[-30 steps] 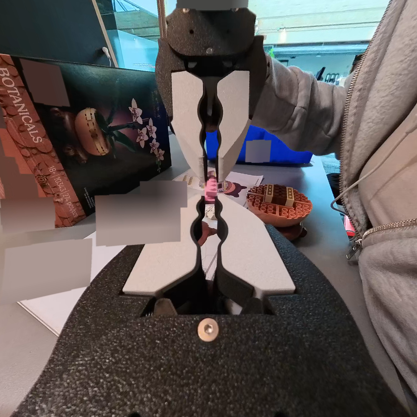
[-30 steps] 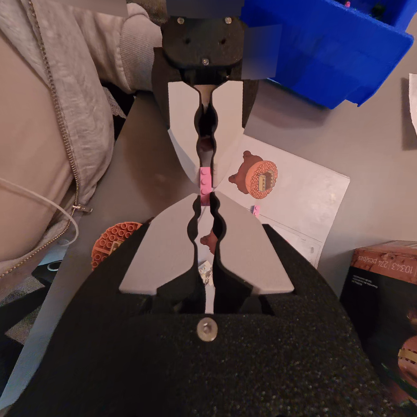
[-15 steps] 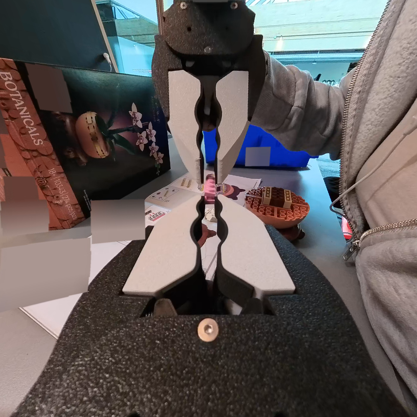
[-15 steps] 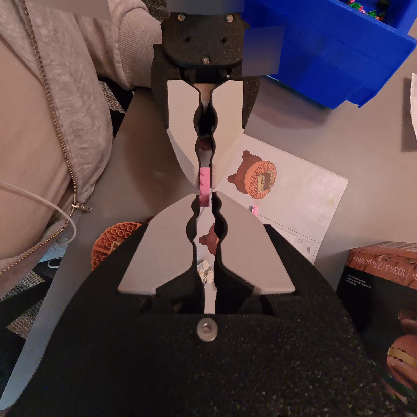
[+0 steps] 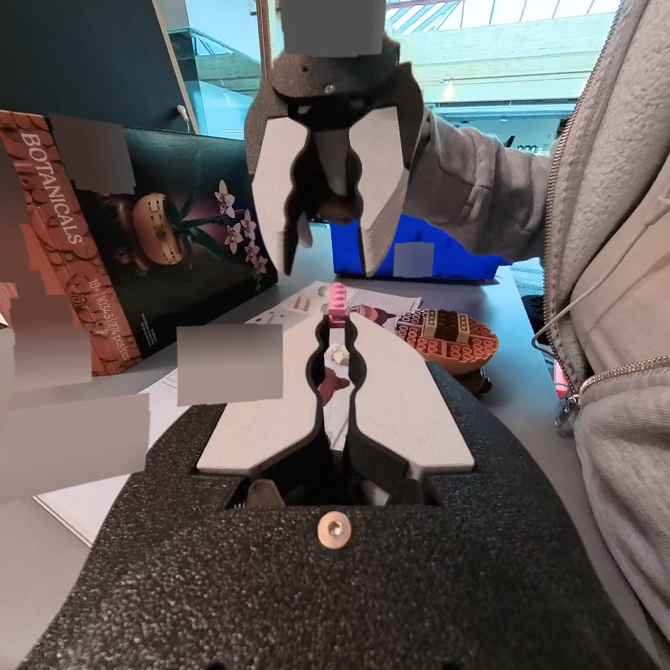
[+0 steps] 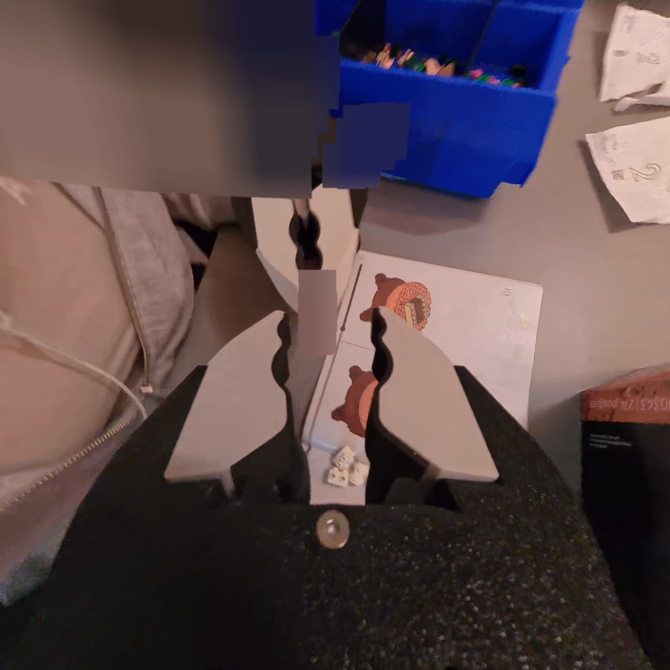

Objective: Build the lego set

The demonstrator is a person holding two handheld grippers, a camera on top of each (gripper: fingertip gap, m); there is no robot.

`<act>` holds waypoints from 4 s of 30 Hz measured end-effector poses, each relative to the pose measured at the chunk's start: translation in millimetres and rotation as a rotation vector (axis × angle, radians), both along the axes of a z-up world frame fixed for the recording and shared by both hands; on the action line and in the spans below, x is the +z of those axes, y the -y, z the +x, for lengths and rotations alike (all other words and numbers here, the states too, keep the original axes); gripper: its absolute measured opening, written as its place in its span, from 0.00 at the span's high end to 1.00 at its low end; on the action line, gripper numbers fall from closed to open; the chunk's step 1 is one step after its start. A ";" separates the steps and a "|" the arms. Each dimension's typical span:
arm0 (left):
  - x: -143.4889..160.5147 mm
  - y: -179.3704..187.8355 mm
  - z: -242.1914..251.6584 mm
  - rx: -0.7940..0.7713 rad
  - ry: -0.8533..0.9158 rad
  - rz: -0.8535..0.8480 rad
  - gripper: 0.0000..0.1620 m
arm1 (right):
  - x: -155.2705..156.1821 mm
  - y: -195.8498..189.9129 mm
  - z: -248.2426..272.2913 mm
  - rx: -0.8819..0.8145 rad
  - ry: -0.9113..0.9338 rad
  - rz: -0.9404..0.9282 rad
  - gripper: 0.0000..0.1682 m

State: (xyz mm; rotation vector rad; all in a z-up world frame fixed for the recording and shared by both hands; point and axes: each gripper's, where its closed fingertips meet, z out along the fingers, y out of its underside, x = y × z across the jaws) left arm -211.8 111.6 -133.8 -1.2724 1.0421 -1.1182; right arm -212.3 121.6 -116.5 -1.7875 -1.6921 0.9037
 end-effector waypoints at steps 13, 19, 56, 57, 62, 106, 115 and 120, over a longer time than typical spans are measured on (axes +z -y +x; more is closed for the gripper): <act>25.1 -4.1 9.1 0.030 0.045 0.104 0.96 | 3.4 -3.8 14.1 -0.471 -0.545 -1.049 0.73; 22.0 -4.8 11.9 0.023 0.043 0.097 0.96 | 4.6 1.9 12.1 -0.453 -0.594 -1.148 0.79; 19.5 13.3 25.5 -0.195 0.090 -0.447 0.94 | 4.8 19.1 24.6 -0.307 -0.557 -0.523 0.95; 19.0 14.7 26.0 -0.199 0.087 -0.440 0.95 | 4.4 21.0 24.9 -0.297 -0.558 -0.511 0.95; 14.9 22.9 27.6 -0.179 0.014 -0.291 0.95 | 2.3 29.5 27.0 -0.254 -0.552 -0.423 0.95; 11.2 41.5 36.9 -0.206 -0.134 -0.093 0.89 | 1.7 43.7 33.4 -0.230 -0.583 -0.407 0.96; 14.6 40.5 35.1 -0.213 -0.076 -0.148 0.96 | 7.0 48.3 33.5 -0.183 -0.588 -0.390 0.92; 14.8 40.1 37.1 -0.230 -0.022 -0.267 0.96 | 3.5 45.2 34.9 -0.178 -0.541 -0.222 0.95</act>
